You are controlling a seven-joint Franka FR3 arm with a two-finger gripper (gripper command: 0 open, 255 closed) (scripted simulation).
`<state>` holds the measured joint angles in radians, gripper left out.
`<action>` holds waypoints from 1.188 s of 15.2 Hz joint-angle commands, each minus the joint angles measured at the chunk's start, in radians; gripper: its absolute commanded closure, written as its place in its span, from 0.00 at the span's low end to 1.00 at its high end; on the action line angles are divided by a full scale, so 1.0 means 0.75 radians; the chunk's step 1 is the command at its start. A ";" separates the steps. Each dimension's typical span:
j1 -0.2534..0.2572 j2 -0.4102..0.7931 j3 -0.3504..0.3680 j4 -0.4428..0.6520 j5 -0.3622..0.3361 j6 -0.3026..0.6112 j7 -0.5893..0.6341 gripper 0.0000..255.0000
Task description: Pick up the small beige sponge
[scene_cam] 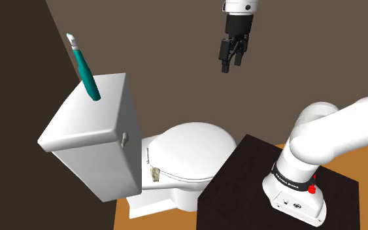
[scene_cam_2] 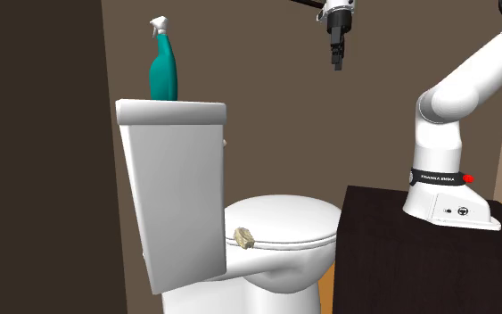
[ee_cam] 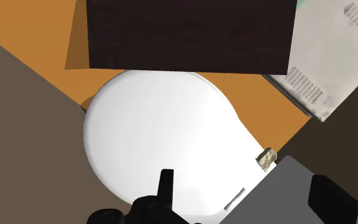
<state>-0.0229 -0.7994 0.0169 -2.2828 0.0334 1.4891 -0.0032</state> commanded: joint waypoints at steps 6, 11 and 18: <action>0.018 0.047 0.087 -0.158 0.046 0.207 0.089 0.00; 0.038 0.149 0.179 -0.273 0.087 0.426 0.178 0.00; 0.055 0.385 0.312 -0.356 0.118 0.747 0.311 0.00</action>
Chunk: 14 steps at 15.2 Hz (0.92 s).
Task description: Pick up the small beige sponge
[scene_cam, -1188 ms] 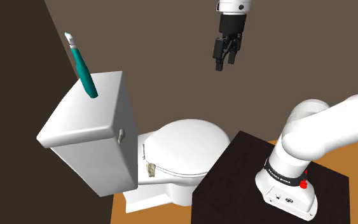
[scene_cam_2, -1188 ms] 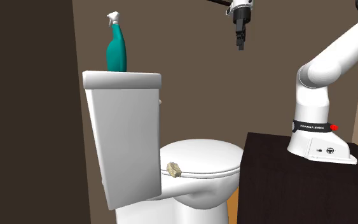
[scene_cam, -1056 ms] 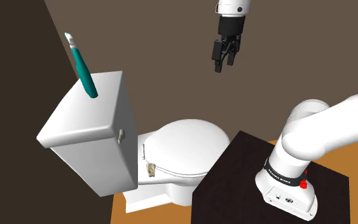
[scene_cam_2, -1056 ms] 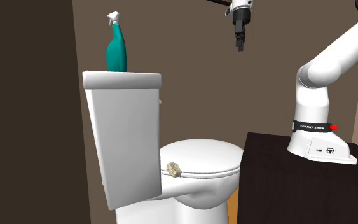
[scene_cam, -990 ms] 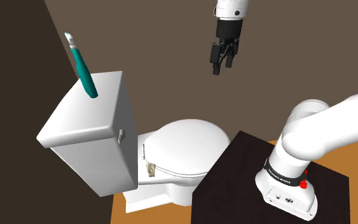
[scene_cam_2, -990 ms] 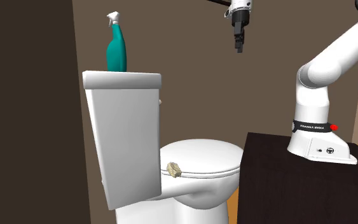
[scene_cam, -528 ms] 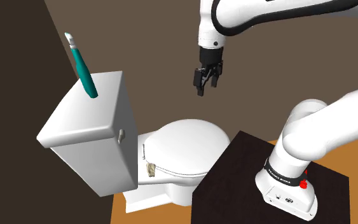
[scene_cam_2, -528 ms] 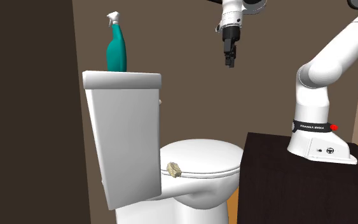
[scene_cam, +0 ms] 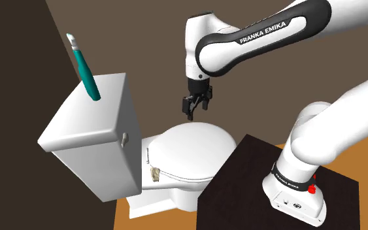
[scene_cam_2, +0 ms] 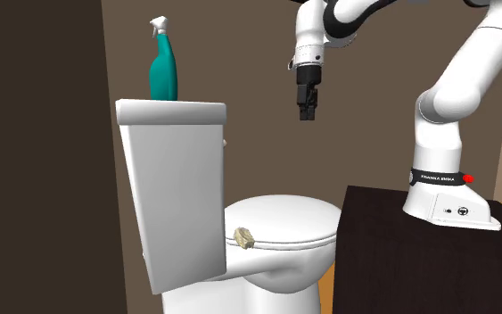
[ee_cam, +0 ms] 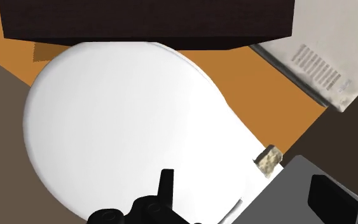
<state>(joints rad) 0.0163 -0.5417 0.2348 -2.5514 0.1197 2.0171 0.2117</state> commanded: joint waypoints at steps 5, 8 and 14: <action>-0.004 0.271 0.118 0.003 -0.022 0.269 0.140 0.00; -0.016 0.429 0.172 0.028 -0.070 0.396 0.227 0.00; -0.028 0.778 0.236 0.133 -0.278 0.605 0.465 0.00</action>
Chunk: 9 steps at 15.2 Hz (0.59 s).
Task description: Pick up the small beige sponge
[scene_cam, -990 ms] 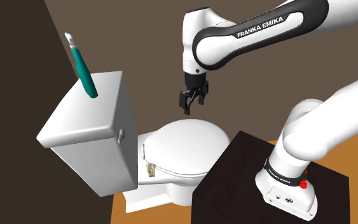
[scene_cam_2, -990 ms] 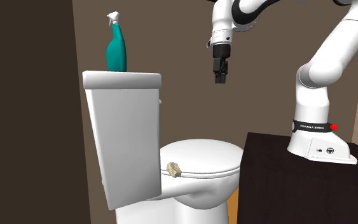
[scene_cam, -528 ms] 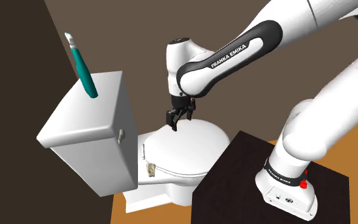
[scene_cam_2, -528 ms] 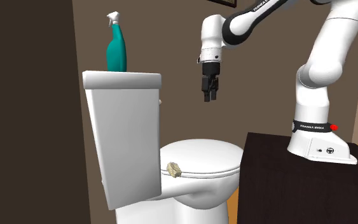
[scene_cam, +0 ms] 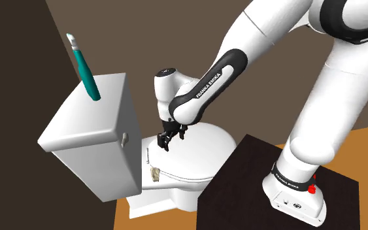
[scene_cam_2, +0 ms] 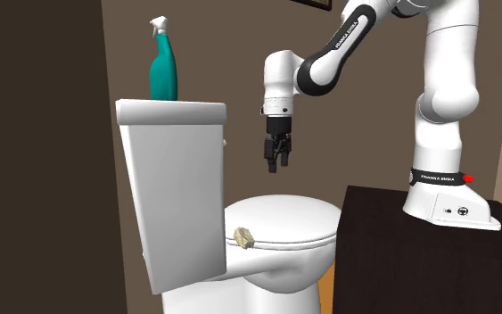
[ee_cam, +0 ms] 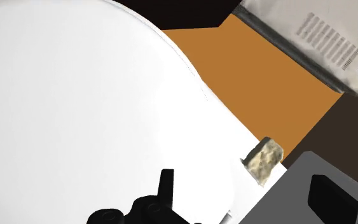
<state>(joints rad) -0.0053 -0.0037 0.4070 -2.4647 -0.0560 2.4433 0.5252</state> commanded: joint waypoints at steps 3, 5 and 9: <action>0.029 0.241 -0.008 0.098 -0.185 0.109 0.186 0.00; 0.066 0.358 -0.037 0.162 -0.273 0.144 0.271 0.00; 0.158 0.582 -0.113 0.310 -0.408 0.194 0.407 0.00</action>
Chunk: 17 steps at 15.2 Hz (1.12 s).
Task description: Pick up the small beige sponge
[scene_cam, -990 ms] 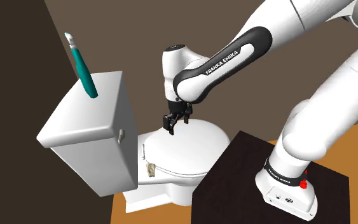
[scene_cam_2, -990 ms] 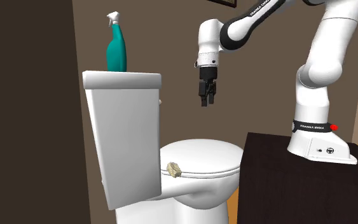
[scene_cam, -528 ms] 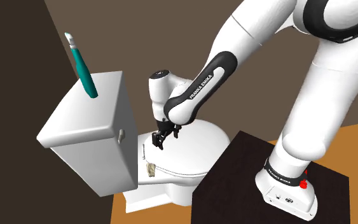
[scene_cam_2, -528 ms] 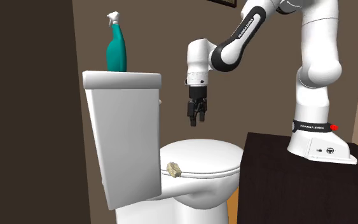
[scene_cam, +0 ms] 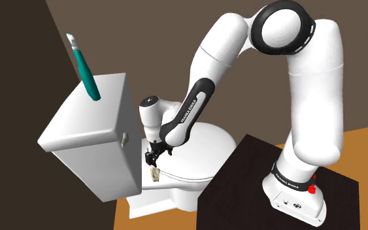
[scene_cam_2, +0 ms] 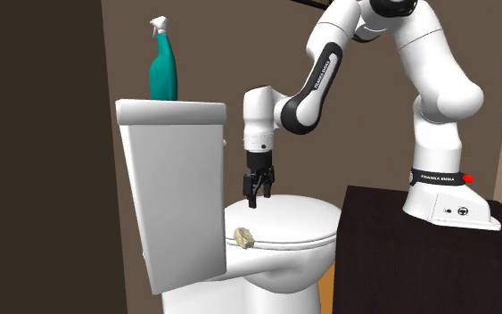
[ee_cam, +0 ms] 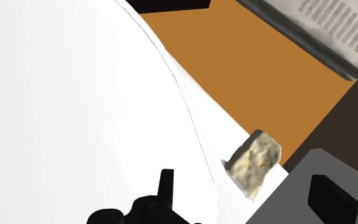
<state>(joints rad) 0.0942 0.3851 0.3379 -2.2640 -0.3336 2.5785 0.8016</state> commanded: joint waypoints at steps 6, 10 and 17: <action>0.151 0.355 -0.117 0.283 -0.133 0.046 0.150 0.00; 0.173 0.422 -0.146 0.310 -0.158 0.087 0.170 0.00; 0.193 0.485 -0.170 0.339 -0.178 0.122 0.188 1.00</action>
<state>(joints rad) 0.2386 0.7457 0.2110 -2.0107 -0.4666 2.6687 0.9420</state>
